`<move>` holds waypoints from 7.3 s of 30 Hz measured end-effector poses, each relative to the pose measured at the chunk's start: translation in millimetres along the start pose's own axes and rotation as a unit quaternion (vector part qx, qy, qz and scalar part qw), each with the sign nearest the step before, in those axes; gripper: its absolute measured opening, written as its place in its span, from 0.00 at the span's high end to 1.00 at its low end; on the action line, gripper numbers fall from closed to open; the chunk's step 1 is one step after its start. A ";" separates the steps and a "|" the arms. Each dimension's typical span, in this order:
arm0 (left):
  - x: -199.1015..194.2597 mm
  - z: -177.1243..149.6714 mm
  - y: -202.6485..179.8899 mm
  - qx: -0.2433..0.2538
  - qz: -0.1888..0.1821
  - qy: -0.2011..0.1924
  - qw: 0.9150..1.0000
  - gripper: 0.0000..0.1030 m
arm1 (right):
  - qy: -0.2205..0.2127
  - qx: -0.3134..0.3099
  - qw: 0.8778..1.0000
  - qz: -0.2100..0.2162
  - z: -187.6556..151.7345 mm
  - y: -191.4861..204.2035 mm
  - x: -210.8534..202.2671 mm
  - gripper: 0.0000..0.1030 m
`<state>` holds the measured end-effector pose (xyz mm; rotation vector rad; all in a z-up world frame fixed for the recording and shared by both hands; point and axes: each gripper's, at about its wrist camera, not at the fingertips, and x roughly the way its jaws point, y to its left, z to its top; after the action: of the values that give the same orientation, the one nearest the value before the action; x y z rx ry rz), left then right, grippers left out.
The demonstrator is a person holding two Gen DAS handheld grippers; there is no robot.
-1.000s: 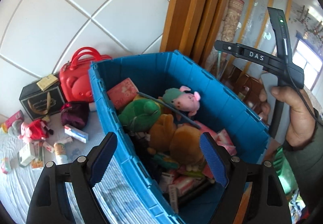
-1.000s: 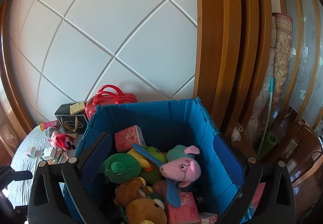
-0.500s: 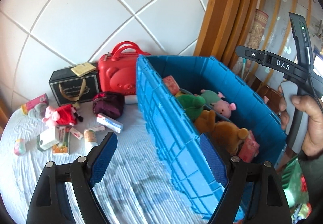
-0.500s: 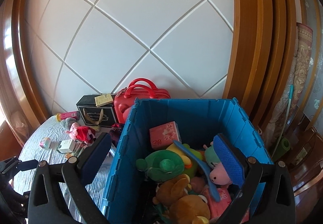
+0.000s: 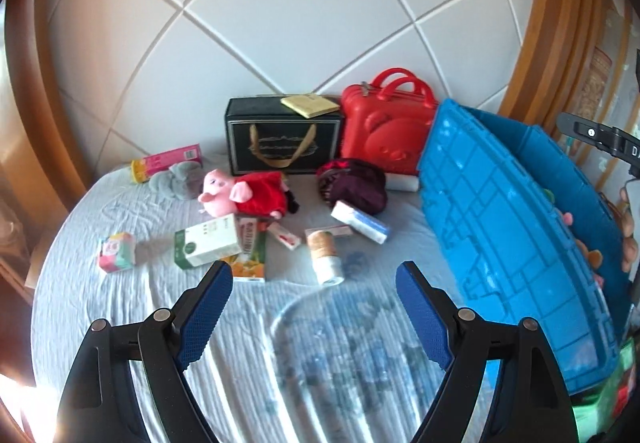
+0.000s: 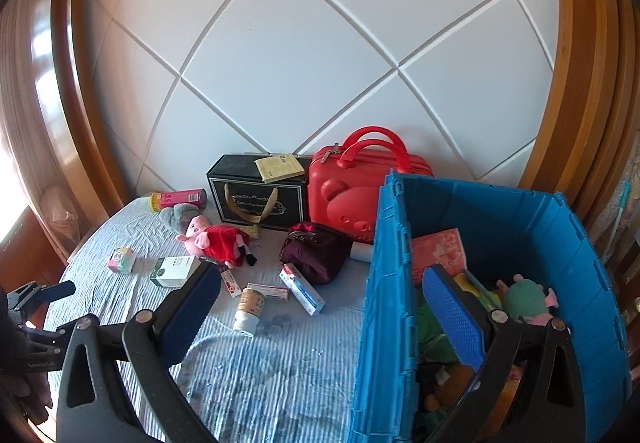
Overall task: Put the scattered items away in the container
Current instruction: 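Move both open tools back from the crate to the items on the bed, then grasp the white-and-green patch box with the left tool while the right tool grasps the white pill bottle, then lift and carry the patch box and pill bottle in both tools over the crate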
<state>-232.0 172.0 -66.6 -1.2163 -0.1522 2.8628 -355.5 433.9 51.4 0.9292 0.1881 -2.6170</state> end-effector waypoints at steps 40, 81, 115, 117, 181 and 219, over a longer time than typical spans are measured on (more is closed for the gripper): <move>276.4 -21.3 204.8 0.279 -0.152 0.057 0.946 0.18 | 0.183 0.009 0.983 -0.002 -152.6 178.6 215.9 0.01; 351.5 -29.2 211.2 0.278 -0.204 0.104 0.933 0.07 | 0.175 0.004 0.984 -0.039 -158.4 147.5 318.9 0.01; 278.8 -53.7 215.6 0.193 -0.103 0.056 0.974 0.20 | 0.208 -0.018 0.977 -0.050 -159.6 151.5 321.1 0.50; 268.2 -52.6 214.8 0.190 -0.100 0.051 0.975 0.20 | 0.202 -0.014 0.978 -0.048 -157.6 152.7 307.4 0.50; -81.8 -7.4 20.5 0.104 -0.020 -0.065 0.992 0.20 | -0.007 -0.032 0.994 0.102 -87.3 95.2 -87.7 0.50; -74.7 62.4 -259.5 0.188 -0.118 -0.094 0.970 0.20 | -0.071 0.098 0.993 0.011 -84.1 -182.3 -163.6 0.50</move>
<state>-228.4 420.5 56.1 -0.7974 0.2198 2.6312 -256.5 669.9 90.6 0.7968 -0.1174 -2.7037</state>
